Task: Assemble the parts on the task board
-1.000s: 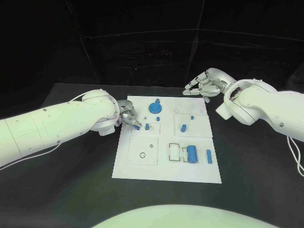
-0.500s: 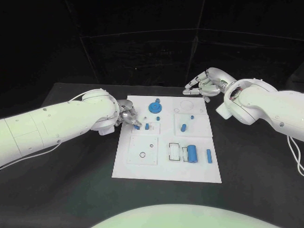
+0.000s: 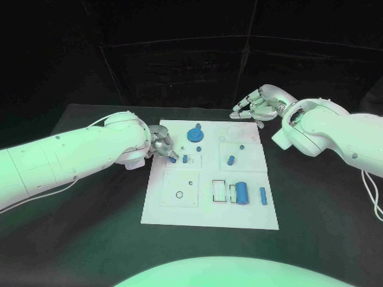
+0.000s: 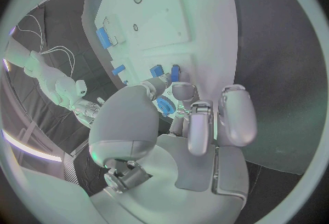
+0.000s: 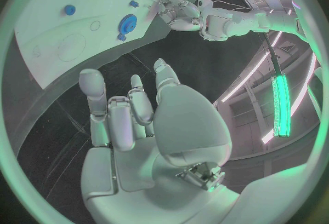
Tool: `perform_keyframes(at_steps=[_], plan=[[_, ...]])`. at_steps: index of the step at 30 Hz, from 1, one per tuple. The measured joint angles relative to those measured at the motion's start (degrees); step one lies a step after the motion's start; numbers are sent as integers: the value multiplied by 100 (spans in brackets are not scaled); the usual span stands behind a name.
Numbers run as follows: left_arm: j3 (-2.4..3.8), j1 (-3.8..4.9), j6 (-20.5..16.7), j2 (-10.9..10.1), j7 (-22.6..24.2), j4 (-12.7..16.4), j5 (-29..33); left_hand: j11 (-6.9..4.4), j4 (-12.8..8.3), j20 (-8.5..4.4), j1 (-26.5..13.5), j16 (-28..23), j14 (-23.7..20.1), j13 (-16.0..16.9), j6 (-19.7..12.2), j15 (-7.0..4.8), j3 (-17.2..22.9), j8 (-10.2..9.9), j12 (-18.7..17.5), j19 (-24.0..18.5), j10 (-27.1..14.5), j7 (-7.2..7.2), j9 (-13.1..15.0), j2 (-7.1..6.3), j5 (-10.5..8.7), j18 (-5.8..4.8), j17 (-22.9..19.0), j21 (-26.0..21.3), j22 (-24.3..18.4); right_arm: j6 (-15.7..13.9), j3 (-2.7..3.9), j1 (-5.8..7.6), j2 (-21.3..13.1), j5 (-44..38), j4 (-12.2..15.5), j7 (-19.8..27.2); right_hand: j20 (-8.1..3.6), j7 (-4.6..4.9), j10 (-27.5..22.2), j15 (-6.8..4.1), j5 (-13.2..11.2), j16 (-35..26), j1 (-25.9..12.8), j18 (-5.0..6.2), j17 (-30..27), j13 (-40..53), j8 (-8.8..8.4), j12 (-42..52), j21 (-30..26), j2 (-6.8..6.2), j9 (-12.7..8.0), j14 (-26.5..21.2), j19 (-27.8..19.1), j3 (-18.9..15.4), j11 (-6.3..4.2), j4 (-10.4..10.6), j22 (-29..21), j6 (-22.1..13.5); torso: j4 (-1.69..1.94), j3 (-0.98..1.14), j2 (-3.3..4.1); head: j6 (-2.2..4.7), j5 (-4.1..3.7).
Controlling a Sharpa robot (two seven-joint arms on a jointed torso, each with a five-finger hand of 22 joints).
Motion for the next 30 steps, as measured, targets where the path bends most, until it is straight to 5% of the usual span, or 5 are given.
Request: perform_keyframes(at_steps=[21, 30], plan=[[4, 11, 68, 107, -9, -133, -6, 2, -107, -19, -124, 0, -20, 5, 29, -19, -100, 110, 11, 19, -1, -12, 62, 63, -44, 1, 0, 0, 32, -1, 0, 0, 7, -1, -3, 4, 0, 0, 0, 0, 0, 0, 17, 0, -9, -13, 0, 0, -22, 17, 0, 0, 0, -17, 0, -17, -15, 0, 3, -3, 0, -20, -12], [-4, -1, 96, 153, -45, -228, 19, -10, 209, -19, -503, 0, -20, 30, 156, -19, -783, 173, 53, 20, 9, -104, 120, -52, -37, 0, 0, 22, 74, -2, 0, 0, 4, -1, 1, 6, 0, 0, 0, 0, 0, -25, 30, 0, -9, -13, 0, -28, -22, 30, 0, 0, 0, -17, 0, -17, -21, 0, 3, -1, 0, -24, -25]])
